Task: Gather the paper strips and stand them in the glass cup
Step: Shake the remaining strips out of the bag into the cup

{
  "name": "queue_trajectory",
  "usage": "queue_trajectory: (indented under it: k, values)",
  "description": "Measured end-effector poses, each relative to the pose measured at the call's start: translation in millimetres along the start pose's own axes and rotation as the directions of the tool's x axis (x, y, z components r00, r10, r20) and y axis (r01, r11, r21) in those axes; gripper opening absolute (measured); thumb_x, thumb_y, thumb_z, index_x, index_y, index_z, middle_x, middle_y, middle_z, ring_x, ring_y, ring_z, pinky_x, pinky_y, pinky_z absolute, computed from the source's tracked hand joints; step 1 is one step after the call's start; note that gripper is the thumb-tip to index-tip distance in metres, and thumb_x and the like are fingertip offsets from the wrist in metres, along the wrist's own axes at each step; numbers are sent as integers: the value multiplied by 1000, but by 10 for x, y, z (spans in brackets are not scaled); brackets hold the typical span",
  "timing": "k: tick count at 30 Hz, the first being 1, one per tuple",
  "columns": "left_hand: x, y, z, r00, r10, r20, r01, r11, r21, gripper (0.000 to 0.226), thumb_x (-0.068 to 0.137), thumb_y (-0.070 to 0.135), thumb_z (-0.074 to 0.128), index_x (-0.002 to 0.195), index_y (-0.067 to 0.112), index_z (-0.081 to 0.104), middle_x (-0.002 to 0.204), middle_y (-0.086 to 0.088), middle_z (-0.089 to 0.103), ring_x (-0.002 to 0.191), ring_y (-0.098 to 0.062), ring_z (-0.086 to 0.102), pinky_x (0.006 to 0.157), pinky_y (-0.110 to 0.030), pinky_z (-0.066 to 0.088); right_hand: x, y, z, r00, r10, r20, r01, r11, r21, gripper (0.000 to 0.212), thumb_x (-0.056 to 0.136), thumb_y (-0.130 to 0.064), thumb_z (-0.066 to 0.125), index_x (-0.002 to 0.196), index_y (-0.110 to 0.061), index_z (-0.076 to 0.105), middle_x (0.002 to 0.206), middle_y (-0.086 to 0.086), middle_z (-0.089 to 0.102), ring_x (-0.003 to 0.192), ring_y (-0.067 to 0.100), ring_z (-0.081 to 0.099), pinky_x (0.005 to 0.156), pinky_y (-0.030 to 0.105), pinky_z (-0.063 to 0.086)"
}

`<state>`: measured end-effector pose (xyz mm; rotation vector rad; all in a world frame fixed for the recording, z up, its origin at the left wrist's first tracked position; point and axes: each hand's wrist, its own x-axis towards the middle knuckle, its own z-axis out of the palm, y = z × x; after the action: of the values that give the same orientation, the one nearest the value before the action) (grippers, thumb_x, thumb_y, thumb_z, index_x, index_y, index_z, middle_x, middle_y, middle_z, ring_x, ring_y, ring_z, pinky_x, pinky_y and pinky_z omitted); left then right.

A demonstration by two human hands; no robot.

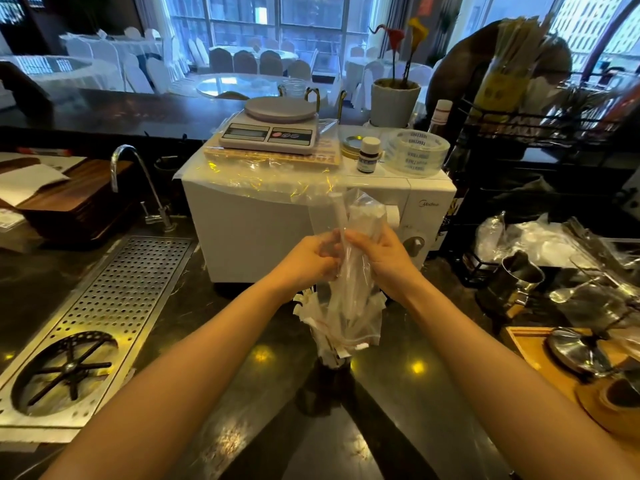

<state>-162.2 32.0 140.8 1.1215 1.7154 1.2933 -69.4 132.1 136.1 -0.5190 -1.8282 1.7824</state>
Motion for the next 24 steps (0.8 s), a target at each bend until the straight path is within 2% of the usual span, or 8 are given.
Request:
queue_trajectory:
  k: [2, 5, 9, 14, 19, 24]
  values:
    - [-6, -19, 6, 1000, -7, 0, 7, 1000, -2, 46, 84, -9, 42, 121, 17, 53, 93, -2, 66, 88, -17, 65, 76, -21, 54, -9, 26, -22, 999, -28, 34, 30, 999, -45, 39, 88, -11, 54, 125, -15, 44, 110, 4, 58, 102, 20, 59, 89, 34, 51]
    - [-20, -9, 14, 1000, -1, 15, 1, 1000, -5, 48, 84, -7, 43, 116, 28, 52, 104, -8, 66, 101, -27, 63, 86, -33, 52, -20, 18, -53, 991, -86, 102, 96, 991, -92, 30, 85, -13, 58, 110, -26, 48, 104, -4, 58, 99, 11, 59, 84, 25, 51]
    - [1, 13, -5, 1000, 1, 26, 0, 1000, -13, 51, 86, -4, 43, 123, 30, 50, 105, -4, 65, 99, -19, 62, 80, -23, 51, -9, -15, -89, 983, -116, 141, 124, 991, -45, 35, 75, -17, 61, 103, -34, 49, 105, -4, 59, 103, 14, 59, 91, 30, 49]
    - [5, 49, -19, 1000, 7, 9, -7, 999, -45, 43, 88, -1, 46, 120, 26, 56, 105, -5, 68, 98, -19, 65, 85, -29, 52, 26, -33, -145, 985, -105, 139, 110, 994, -25, 36, 72, -19, 62, 103, -33, 51, 104, 1, 62, 102, 21, 60, 89, 38, 51]
    - [2, 76, -37, 1000, 14, -8, -14, 999, -48, 44, 87, -2, 47, 121, 25, 55, 101, -5, 67, 91, -12, 65, 83, -26, 51, 42, -35, -159, 988, -117, 104, 116, 993, 10, 31, 70, -18, 63, 97, -30, 55, 101, -2, 62, 101, 21, 60, 90, 39, 50]
    - [20, 111, -65, 998, 50, -27, -51, 998, -41, 46, 88, -4, 45, 124, 23, 52, 96, -1, 68, 85, -6, 66, 80, -22, 52, 49, -94, -176, 984, -145, 102, 141, 989, 37, 41, 60, -32, 69, 98, -29, 56, 97, 0, 65, 96, 20, 62, 87, 37, 51]
